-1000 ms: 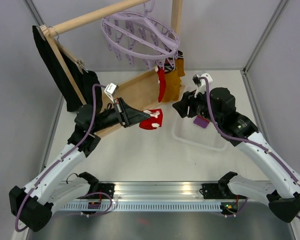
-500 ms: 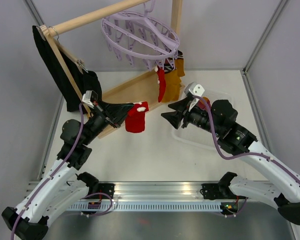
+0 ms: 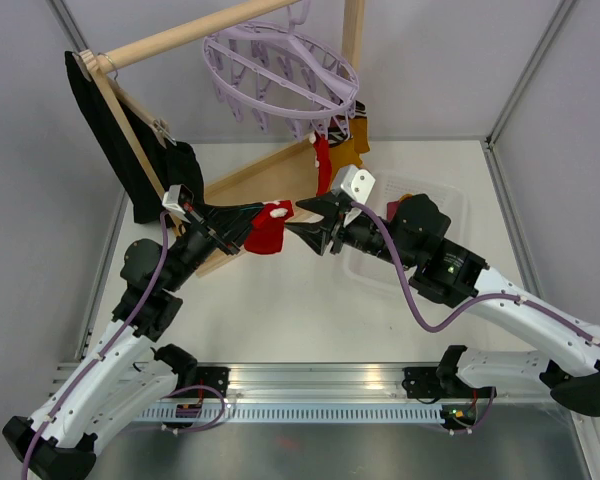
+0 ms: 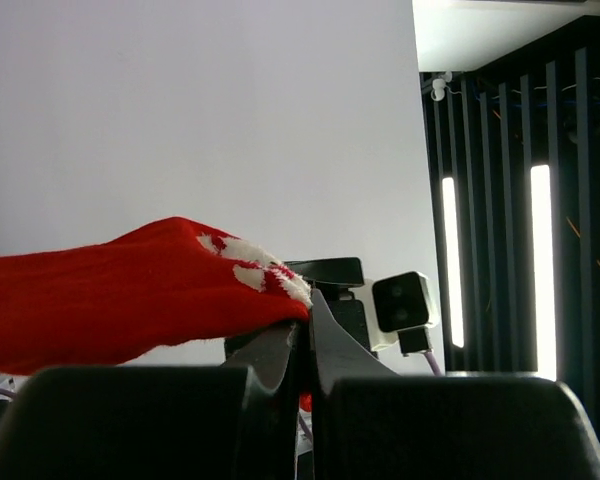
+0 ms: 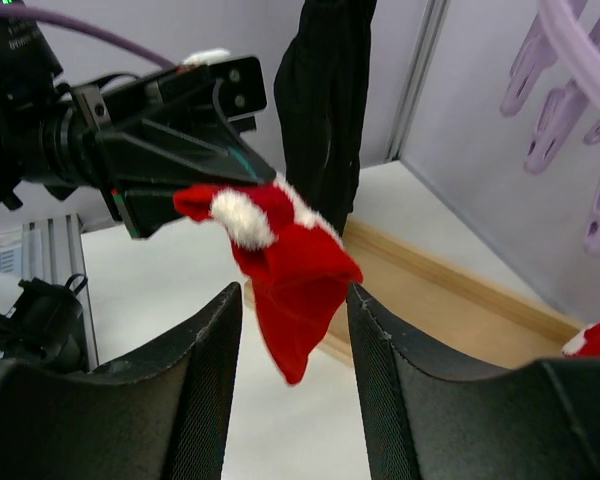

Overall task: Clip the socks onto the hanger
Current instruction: Pick up the sock from the bin.

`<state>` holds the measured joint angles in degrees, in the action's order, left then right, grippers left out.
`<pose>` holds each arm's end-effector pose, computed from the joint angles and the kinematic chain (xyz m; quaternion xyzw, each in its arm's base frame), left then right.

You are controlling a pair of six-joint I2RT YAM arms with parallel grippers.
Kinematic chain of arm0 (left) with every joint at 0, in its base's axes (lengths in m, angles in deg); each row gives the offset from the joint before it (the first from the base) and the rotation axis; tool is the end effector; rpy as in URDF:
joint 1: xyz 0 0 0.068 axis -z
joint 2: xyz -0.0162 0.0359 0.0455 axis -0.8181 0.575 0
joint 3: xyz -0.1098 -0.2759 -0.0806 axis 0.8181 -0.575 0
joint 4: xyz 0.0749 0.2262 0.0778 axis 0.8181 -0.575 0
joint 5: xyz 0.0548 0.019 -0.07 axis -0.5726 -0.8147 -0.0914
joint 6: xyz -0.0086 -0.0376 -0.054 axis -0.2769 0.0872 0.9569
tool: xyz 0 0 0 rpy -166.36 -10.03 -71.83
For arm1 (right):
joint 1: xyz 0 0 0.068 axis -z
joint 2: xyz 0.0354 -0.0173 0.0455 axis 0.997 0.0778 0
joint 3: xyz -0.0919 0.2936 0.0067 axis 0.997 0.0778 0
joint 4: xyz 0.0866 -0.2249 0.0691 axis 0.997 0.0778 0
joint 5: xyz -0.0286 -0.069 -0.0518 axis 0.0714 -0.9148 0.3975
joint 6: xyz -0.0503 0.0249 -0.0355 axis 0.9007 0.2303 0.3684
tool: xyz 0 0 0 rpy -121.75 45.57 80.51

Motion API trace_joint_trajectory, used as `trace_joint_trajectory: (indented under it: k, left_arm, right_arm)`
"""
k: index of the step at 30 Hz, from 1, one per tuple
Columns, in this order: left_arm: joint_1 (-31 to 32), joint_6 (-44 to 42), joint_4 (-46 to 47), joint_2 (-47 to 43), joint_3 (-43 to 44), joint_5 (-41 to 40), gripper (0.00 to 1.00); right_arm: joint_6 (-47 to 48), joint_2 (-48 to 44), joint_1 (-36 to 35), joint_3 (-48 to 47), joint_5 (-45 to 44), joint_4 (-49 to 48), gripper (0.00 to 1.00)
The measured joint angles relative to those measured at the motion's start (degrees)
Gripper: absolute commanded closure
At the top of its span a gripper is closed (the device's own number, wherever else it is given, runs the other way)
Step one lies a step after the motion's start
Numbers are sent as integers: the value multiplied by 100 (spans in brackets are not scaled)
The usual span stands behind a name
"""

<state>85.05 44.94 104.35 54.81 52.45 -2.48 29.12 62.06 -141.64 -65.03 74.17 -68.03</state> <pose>0.1134 -0.0802 0.4085 -0.2599 0.5371 -0.7549 0.2722 0.1268 0.2018 0.4723 -0.3840 0.5606 0.3619 0.6382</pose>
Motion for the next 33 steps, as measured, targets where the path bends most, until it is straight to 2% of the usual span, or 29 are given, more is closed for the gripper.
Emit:
trace_joint_trajectory:
  k: [13, 20, 33]
  left_arm:
    - [0, 52, 7, 7, 0, 61, 98]
    - [0, 79, -7, -17, 0, 136, 98]
    - [0, 118, -9, -118, 162, 103, 98]
  right_arm:
    - [481, 481, -317, -859, -210, 94, 44]
    - [623, 516, -448, -879, -232, 308, 41]
    - [931, 229, -455, -879, -160, 527, 41]
